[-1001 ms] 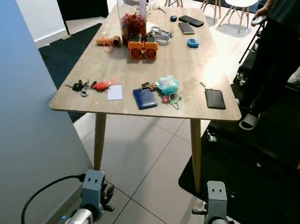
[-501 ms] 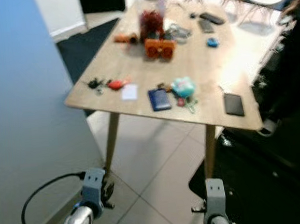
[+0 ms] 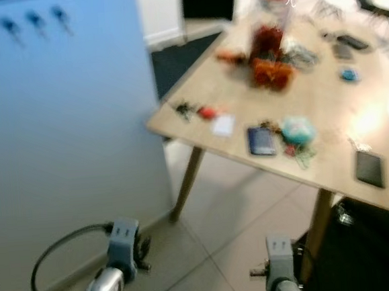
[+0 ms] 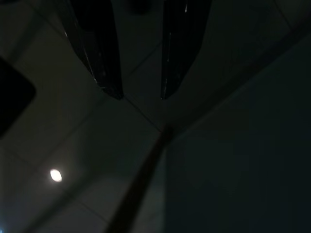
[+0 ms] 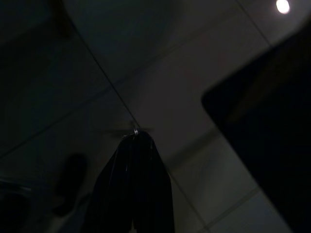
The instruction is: Hang keys on a hook
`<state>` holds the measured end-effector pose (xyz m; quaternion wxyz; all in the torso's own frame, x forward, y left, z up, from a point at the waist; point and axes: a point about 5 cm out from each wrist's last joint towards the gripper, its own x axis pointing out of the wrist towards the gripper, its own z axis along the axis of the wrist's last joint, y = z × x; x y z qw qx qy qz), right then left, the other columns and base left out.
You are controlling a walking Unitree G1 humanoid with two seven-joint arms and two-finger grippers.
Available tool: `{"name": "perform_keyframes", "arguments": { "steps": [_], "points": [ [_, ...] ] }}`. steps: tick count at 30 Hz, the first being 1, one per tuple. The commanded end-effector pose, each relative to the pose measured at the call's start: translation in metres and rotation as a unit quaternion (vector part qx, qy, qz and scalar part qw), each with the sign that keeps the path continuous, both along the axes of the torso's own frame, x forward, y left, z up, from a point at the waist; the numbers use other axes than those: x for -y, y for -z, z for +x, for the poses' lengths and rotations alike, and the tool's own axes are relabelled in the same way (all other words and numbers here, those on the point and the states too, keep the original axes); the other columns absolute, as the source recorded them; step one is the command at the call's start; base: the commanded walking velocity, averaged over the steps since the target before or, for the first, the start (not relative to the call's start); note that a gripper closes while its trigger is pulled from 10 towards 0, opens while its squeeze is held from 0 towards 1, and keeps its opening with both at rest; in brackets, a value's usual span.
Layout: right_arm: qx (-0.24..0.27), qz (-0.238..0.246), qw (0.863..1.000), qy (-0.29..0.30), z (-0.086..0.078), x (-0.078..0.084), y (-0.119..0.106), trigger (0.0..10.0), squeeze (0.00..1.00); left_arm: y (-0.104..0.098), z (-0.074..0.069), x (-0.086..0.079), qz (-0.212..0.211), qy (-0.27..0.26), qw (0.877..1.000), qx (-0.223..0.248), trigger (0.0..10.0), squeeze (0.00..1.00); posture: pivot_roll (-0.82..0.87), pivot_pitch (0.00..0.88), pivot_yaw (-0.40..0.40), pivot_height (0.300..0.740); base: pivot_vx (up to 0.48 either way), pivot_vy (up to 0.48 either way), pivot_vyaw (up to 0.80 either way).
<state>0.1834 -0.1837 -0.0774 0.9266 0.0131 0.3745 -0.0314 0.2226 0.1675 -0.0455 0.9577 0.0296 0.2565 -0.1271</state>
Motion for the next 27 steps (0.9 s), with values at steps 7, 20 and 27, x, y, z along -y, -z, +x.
{"name": "perform_keyframes", "arguments": {
  "steps": [7, 20, 27],
  "points": [
    [0.002, 0.002, 1.0, -0.004, 0.0004, -0.0022, -0.0001, 10.0, 0.0, 0.0014, -0.0003, -0.0031, 0.016, -0.014, 1.0, -0.005, 10.0, 0.0, 0.08, 0.007, -0.081, 0.74, 0.0, 0.0, 0.8],
    [0.003, -0.002, 1.0, -0.004, 0.0022, 0.0016, -0.0013, 10.0, 0.0, 0.0027, 0.0028, -0.0058, 0.044, -0.029, 0.998, -0.019, 10.0, 0.0, 0.08, 0.005, -0.08, 0.74, 0.0, 0.0, 0.8],
    [0.006, -0.003, 1.0, 0.001, 0.0039, 0.0023, -0.0023, 10.0, 0.0, 0.0025, 0.0038, -0.0037, 0.043, -0.017, 0.999, -0.022, 10.0, 0.0, 0.08, 0.004, -0.078, 0.74, 0.0, 0.0, 0.74]
  ]
}}
